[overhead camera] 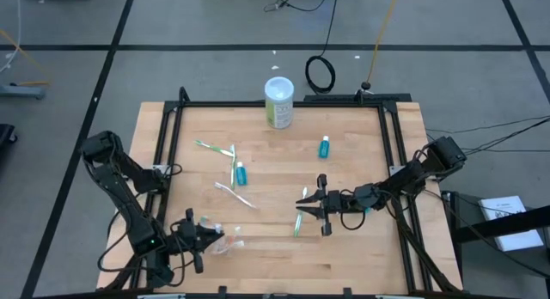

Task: Pick & Place toothbrushing station
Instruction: Put the orange toothbrush into the transparent organizer

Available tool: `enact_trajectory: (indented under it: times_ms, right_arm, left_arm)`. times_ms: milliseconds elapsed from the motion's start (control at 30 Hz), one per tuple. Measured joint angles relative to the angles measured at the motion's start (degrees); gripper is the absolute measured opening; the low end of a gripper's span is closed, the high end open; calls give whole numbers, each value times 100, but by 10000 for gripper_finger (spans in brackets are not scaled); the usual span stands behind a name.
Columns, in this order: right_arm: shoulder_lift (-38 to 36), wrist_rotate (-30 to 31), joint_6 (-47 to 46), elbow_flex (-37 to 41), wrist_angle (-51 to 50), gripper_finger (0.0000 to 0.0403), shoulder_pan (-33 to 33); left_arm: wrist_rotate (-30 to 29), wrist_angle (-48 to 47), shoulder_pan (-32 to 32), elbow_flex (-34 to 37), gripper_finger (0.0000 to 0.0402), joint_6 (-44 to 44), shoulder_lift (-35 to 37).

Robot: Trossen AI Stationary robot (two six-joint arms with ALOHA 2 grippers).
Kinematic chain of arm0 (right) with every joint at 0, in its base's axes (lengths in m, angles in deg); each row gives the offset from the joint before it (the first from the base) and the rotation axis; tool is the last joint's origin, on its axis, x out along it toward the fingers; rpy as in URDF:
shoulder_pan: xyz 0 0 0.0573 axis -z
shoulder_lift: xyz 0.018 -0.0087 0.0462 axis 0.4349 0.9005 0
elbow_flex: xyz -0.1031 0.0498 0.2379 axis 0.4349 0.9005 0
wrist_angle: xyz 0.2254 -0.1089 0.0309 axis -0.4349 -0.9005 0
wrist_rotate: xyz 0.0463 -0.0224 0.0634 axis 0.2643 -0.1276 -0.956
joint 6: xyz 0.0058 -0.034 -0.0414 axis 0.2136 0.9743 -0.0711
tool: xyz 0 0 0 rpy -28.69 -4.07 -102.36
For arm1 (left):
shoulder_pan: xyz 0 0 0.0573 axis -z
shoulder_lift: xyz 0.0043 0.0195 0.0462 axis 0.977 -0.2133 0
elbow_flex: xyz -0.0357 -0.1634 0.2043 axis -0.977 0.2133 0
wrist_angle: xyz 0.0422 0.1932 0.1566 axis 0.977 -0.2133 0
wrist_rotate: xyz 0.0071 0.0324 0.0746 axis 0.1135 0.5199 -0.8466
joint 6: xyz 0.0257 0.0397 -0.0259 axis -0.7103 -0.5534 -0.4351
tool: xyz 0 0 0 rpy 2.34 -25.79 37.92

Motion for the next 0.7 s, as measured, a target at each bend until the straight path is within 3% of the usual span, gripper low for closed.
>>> enact_trajectory:
  times_ms: [200, 367, 567, 700]
  right_arm:
    - [2, -1, -20, 0, 3, 54, 0]
    - [2, -6, -22, 0, 3, 54, 1]
    - [2, -6, -22, 0, 3, 54, 0]
    - [2, -6, -22, 0, 3, 54, 0]
  left_arm:
    - [105, -5, 0, 1, 16, -55, 0]
    - [103, -21, 0, 1, 41, -185, -146]
    - [102, -40, -24, 1, 14, -186, -446]
    - [100, -28, -27, 1, 24, -175, -479]
